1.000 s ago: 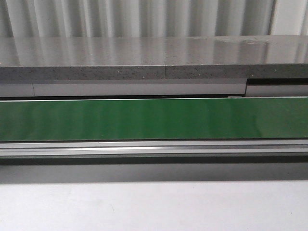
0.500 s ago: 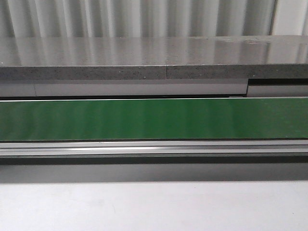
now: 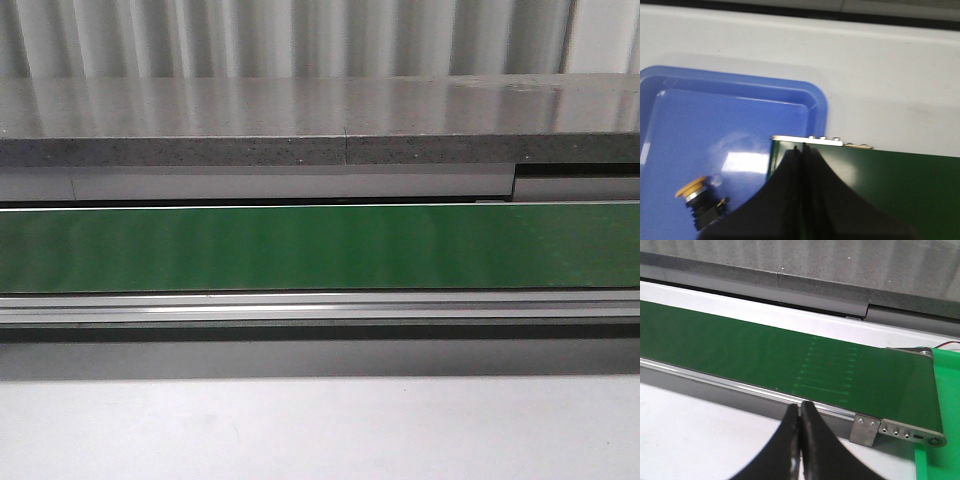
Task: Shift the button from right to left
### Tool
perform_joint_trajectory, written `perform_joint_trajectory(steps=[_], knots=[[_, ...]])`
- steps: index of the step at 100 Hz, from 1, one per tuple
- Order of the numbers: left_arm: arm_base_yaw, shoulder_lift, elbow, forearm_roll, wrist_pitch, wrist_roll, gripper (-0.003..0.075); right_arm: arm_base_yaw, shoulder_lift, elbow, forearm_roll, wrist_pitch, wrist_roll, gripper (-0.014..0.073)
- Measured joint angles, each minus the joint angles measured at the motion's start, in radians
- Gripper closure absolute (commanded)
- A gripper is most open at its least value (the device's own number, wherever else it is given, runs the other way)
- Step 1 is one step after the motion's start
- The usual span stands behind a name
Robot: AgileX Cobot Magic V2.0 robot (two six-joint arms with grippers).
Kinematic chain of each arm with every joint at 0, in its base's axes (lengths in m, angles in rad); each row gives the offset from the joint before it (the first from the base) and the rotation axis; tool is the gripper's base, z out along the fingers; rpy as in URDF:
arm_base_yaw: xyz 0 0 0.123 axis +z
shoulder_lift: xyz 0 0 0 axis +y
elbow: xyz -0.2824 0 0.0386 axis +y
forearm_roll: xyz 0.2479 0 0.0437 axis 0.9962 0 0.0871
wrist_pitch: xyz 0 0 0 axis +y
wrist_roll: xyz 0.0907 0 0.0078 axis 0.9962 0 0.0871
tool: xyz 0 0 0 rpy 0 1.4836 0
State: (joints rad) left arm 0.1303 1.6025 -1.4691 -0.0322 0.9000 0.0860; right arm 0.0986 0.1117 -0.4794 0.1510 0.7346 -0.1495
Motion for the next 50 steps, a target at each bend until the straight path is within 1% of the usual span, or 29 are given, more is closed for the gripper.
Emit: perform_joint_trajectory(steps=[28, 39, 50], knots=[[-0.144, -0.109, 0.0, -0.018, 0.0, 0.0, 0.074, 0.0, 0.0, 0.0, 0.0, 0.0, 0.0, 0.0659], [-0.175, -0.147, 0.007, -0.018, 0.0, 0.0, 0.074, 0.0, 0.0, 0.0, 0.0, 0.0, 0.0, 0.0659], [-0.189, -0.202, 0.052, -0.031, -0.019, 0.0, 0.074, 0.0, 0.0, 0.0, 0.0, 0.0, 0.0, 0.0659]])
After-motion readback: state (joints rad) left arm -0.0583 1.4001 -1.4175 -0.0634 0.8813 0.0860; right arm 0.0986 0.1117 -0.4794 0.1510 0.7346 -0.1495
